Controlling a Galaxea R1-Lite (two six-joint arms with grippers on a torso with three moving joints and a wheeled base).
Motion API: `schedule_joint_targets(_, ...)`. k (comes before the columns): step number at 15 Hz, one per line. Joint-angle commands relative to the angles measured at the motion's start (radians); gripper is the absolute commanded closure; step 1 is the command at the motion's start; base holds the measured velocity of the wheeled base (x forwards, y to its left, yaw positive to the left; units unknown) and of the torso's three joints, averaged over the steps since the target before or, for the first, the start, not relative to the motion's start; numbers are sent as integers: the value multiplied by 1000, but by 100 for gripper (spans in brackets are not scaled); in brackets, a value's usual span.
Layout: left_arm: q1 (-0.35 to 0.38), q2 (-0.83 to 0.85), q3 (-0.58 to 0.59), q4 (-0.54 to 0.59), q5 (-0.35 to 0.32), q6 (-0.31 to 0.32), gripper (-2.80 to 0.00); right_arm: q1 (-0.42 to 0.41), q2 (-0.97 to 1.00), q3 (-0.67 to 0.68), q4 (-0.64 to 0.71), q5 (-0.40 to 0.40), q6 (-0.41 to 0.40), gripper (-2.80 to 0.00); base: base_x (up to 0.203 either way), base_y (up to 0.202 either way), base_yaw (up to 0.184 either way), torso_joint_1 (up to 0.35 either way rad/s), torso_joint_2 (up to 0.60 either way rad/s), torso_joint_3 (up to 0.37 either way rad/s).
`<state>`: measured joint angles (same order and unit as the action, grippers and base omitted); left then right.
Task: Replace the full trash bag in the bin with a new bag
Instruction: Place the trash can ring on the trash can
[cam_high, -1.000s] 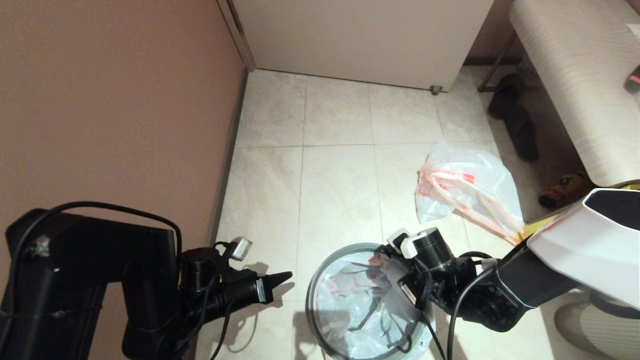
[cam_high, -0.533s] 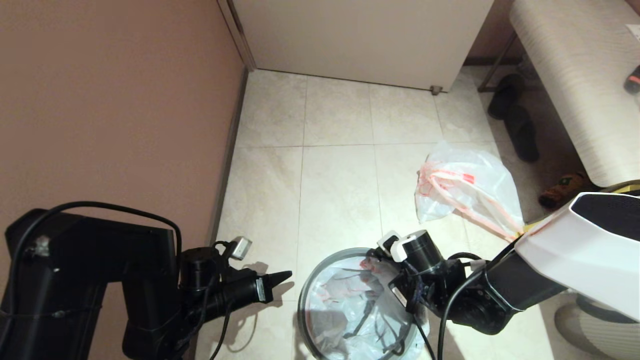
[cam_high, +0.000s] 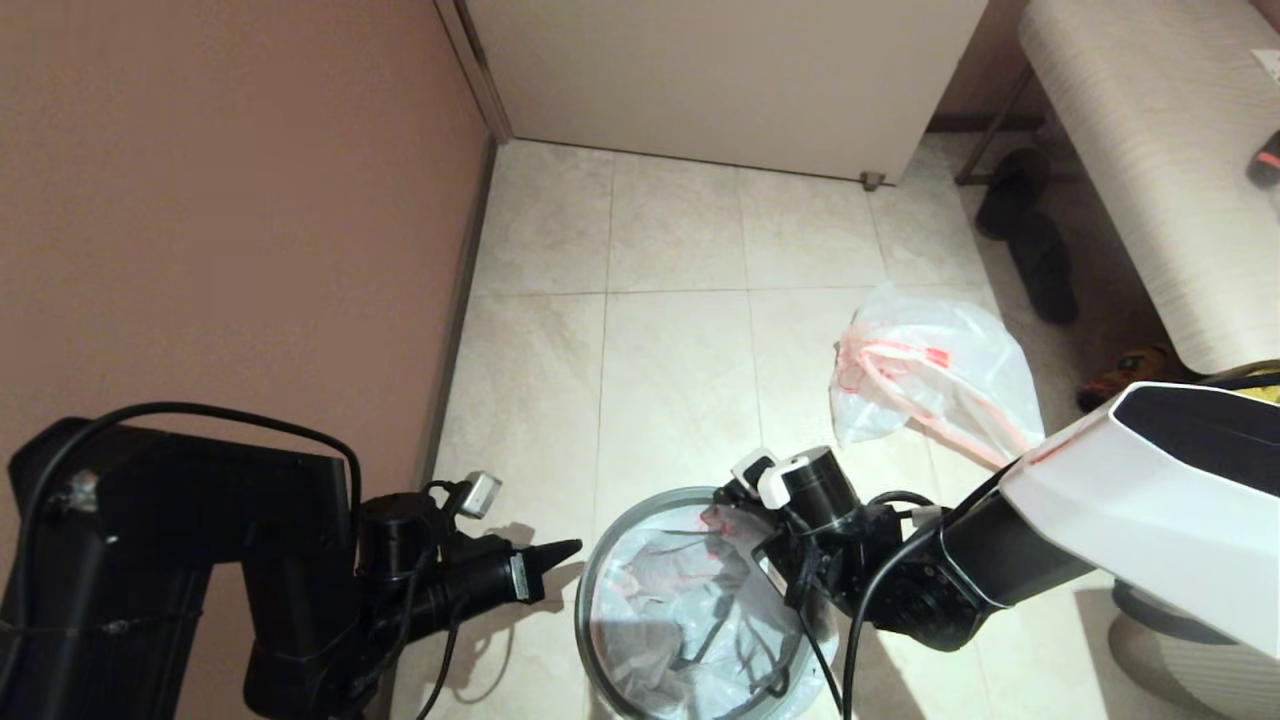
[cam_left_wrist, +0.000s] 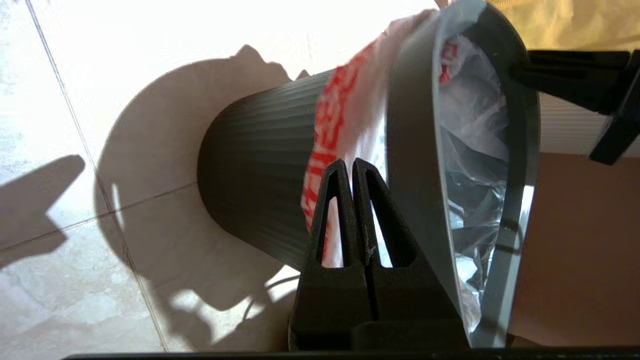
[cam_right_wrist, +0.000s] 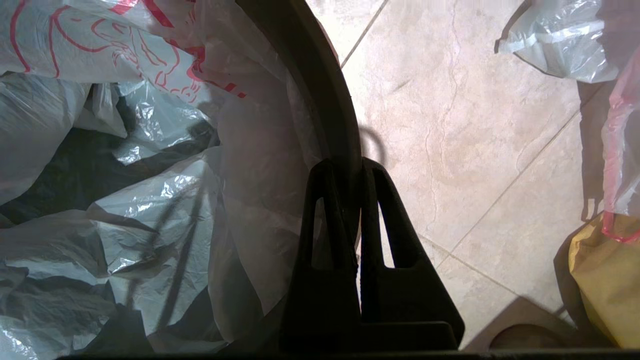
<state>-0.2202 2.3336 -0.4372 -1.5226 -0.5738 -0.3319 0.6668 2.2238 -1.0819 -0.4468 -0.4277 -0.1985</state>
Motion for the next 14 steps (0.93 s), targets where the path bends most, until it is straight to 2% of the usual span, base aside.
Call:
schedule_joint_targets(1, 3, -2, -4, -47, 2, -3, 0, -2, 18, -32, -2, -5, -2, 0, 0, 0, 0, 0, 0, 0)
schedule_joint_targets(4, 7, -5, -15, -47, 31, -6, 0, -7, 42, -104, -2, -6, -37, 0, 0, 0, 0, 0, 0, 0)
schedule_joint_targets(7, 7, -8, -15, -47, 31, -6, 0, -7, 16, -120, -3, -6, -44, 0, 0, 0, 0, 0, 0, 0)
schedule_joint_targets(14, 10, -8, -15, -47, 31, -6, 0, -20, -70, 14, -29, -3, -36, 0, 0, 0, 0, 0, 0, 0)
